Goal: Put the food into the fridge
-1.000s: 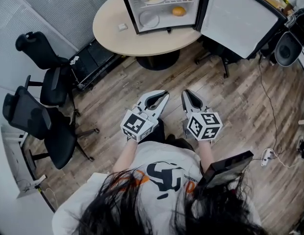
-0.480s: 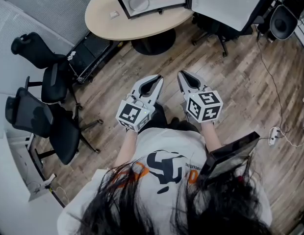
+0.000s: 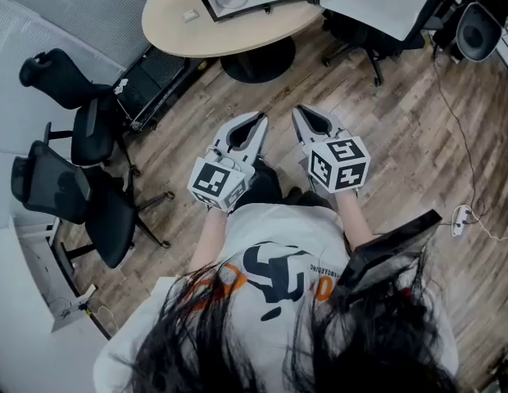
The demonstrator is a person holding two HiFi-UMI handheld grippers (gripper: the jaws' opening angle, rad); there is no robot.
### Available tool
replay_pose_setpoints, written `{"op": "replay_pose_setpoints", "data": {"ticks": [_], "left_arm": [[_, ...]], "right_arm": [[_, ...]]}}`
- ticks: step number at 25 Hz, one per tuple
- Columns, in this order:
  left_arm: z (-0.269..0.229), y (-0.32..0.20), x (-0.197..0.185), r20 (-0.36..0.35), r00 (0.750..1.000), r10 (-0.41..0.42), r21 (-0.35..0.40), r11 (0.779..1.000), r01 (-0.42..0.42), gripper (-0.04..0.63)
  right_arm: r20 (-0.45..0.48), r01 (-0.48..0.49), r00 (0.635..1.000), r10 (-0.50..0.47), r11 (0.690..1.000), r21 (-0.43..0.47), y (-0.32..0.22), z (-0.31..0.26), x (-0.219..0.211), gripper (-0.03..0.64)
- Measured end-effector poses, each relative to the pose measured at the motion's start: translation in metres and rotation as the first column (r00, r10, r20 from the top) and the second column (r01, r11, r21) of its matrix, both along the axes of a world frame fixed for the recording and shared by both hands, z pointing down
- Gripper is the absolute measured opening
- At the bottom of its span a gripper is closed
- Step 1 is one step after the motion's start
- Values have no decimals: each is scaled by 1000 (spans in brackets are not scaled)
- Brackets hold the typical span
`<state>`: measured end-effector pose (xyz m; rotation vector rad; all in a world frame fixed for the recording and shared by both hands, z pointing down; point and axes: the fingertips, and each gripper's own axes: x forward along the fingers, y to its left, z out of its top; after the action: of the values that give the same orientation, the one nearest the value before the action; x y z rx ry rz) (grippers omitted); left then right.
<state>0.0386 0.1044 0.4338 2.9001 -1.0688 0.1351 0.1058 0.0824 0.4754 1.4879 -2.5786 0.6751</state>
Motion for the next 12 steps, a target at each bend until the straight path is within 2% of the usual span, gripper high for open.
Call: {"op": "replay_pose_setpoints", "data": {"ticks": [12], "left_arm": [[9,8,10,24,998,55,-7,998,-55,14]], "right_arm": [[-18,-20,1000,19,1000,-8,3,5,2,34]]}}
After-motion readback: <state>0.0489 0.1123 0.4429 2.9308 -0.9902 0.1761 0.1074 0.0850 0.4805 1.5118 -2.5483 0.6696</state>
